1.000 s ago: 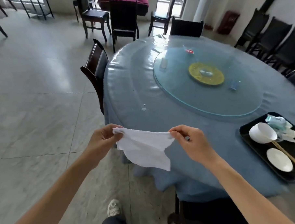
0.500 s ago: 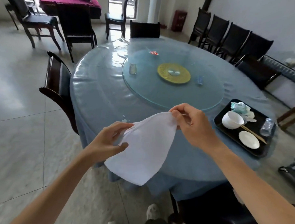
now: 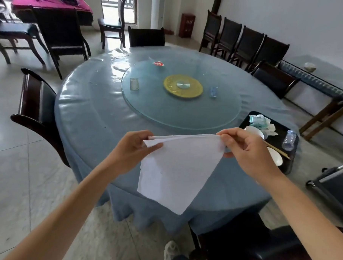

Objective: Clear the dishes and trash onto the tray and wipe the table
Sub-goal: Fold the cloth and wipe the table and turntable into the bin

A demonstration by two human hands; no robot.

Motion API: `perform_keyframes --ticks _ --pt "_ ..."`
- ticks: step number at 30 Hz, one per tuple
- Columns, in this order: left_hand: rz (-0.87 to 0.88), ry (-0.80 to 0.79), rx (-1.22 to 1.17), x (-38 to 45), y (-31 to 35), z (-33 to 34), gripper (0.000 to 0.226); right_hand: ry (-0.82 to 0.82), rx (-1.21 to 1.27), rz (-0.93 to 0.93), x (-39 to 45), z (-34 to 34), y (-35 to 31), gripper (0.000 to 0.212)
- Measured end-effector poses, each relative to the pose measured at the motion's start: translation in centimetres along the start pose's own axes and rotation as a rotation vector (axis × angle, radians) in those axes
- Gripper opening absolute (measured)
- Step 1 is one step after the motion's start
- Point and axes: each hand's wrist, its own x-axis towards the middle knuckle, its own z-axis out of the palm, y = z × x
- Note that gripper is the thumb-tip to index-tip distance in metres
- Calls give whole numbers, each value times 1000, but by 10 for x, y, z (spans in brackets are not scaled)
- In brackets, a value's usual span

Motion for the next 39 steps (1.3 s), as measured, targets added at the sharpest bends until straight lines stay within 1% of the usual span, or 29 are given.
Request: perform_keyframes --ticks 4,8,11,14,15,16,17,19,20,21,24,26,27,31,33,36,39 --pt "-65 -31 -86 18 -2 21 36 59 17 57 1 -15 21 16" --pt "-171 22 -114 50 -9 41 48 100 63 105 21 -26 53 14" --pt "-239 15 -80 90 -14 57 54 120 69 175 55 -33 91 13" --pt "-270 29 -8 140 -43 74 77 123 54 264 102 -39 133 13" --pt "-289 13 5 155 -53 80 80 122 62 284 117 -42 144 13" --pt "-317 -1 14 166 -58 85 76 117 77 305 130 -44 154 14" --pt "-333 -2 13 174 -54 91 64 99 87 316 141 -47 161 14" --pt "-336 1 0 182 -41 98 34 31 93 298 159 -54 168 13" --pt "-335 10 -3 186 -39 99 25 -5 93 277 166 -58 169 12" --pt "-333 24 -9 189 -41 96 22 -38 102 255 173 -62 169 12" --pt "-322 68 -3 191 -46 82 26 -185 112 208 188 -73 166 17" --pt "-337 89 -5 191 -44 74 29 -295 22 162 197 -76 162 27" --pt "-346 94 -4 189 -42 71 30 -325 -18 142 199 -77 159 29" --pt "-356 107 6 182 -18 72 25 -314 -41 93 195 -76 145 19" --pt "-331 124 -15 174 -8 75 28 -299 -9 95 183 -78 133 16" --pt "-284 121 -48 153 7 76 34 -307 36 94 154 -81 111 18" --pt "-264 129 -35 119 26 66 27 -299 82 116 120 -82 86 19"
